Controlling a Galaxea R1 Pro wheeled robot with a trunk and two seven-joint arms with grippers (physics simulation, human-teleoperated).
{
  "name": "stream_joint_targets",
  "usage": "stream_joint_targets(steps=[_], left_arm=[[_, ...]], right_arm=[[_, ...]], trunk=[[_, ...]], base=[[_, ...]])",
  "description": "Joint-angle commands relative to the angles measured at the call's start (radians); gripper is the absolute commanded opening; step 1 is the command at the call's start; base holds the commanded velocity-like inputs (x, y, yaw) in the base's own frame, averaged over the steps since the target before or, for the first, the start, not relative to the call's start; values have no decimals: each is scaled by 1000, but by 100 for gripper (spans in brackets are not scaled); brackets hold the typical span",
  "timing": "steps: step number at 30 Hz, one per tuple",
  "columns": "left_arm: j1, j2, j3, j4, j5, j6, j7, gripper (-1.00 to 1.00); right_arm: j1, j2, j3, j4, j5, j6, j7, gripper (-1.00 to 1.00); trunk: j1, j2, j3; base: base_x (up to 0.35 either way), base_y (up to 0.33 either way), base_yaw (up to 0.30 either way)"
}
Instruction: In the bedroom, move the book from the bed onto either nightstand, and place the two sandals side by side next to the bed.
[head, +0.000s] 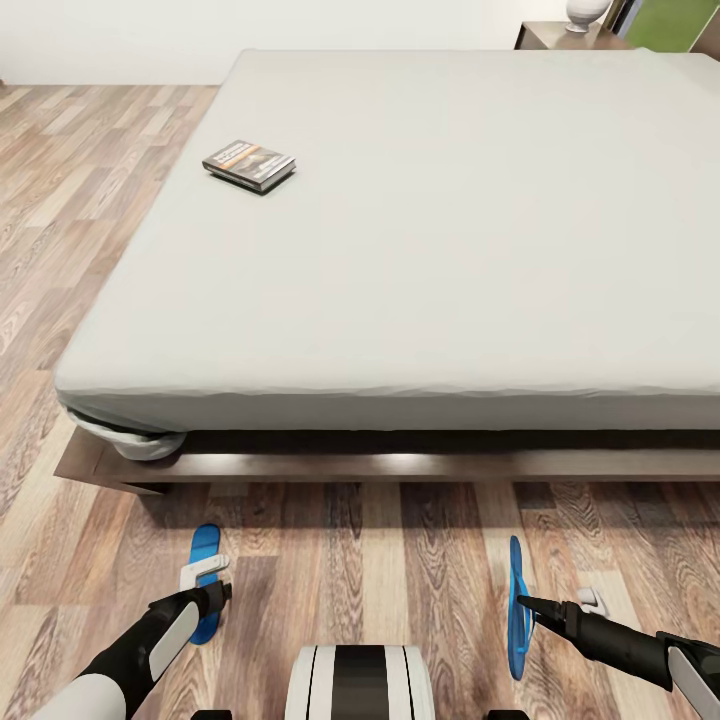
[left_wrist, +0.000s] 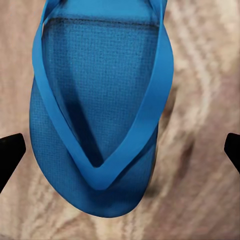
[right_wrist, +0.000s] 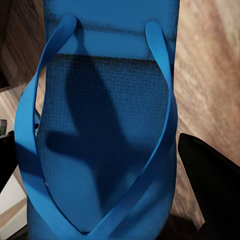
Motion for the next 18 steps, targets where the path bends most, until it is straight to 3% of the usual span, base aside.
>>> stream_joint_targets(steps=[1, 8, 18], left_arm=[[0, 1, -8, -2, 10, 3, 9, 100], [0, 1, -8, -2, 10, 4, 9, 100], [0, 1, -7, -2, 10, 4, 9, 100]], right_arm=[[0, 0, -1, 0, -5, 7, 1, -100], [0, 0, -1, 0, -5, 7, 1, -100], [0, 0, -1, 1, -4, 7, 1, -100]], trunk=[[0, 0, -1], [0, 0, -1], [-5, 2, 38]], base=[[0, 0, 0], [0, 0, 0], [0, 0, 0]])
